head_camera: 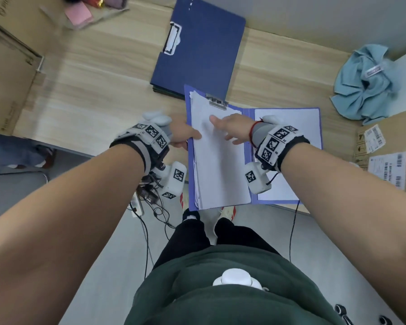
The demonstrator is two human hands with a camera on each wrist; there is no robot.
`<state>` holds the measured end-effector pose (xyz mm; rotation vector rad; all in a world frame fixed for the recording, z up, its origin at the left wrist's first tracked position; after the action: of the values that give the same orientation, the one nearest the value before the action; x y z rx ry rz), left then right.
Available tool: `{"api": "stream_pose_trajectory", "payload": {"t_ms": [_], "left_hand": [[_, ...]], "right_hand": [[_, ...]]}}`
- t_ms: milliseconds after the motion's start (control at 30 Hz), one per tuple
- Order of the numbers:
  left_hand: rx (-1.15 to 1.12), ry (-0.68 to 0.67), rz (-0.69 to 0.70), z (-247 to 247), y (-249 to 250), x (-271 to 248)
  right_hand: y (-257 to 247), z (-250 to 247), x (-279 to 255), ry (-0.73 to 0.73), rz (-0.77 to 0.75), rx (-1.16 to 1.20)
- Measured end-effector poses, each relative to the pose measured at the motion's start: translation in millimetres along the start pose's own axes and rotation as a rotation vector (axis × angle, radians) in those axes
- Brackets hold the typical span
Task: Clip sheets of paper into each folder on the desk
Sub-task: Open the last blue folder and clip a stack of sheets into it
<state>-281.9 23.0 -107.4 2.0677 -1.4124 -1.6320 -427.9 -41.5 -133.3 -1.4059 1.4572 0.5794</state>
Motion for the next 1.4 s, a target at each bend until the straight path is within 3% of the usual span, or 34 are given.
{"api": "stream_pose_trajectory", "payload": {"t_ms": [67,133,200,333,500,633,800,967,1133,1300,1400], "left_hand": [[0.041,-0.037,0.115,0,44,-9],[0.084,-0.057,0.202,3,83,-12],[0.1,-0.084,0.261,9,109,-12],[0.087,-0.183,0.345,34,153,-9],[0.077,-0.065,0.281,57,143,29],[0.014,0.045,0.112,71,102,56],[0.074,0.001,-0.095,112,49,82],[0.075,-0.024,-0.2,141,-24,133],[-0.166,0.021,-0.222,137,-11,119],[-0.261,0.149,-0.116,120,-10,147],[-0.264,0.249,0.041,76,35,138]], "right_hand": [[-9,-21,-24,-0.074,-0.012,0.245],[-12,-47,-46,-0.093,-0.042,0.332],[-10,-65,-59,-0.081,-0.047,0.338],[25,-109,-67,0.074,-0.049,0.279],[111,-153,-56,0.226,0.044,0.382],[183,-172,-35,0.433,0.217,0.243],[249,-126,2,0.312,0.433,0.202],[251,-92,27,0.263,0.439,0.197],[251,-88,27,0.283,0.505,0.065],[235,-91,36,0.272,0.449,0.182],[216,-98,38,0.249,0.413,0.392]]}}
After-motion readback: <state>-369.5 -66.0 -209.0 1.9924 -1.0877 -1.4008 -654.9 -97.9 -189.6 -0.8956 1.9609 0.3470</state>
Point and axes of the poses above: each hand's wrist, its own x-axis towards the middle knuckle, its own z-axis out of the palm, y = z × x, the point moved 10 cm from there along x, towards the middle knuckle, and after that the axes turned 14 degrees about z, right-handed, at the moved point
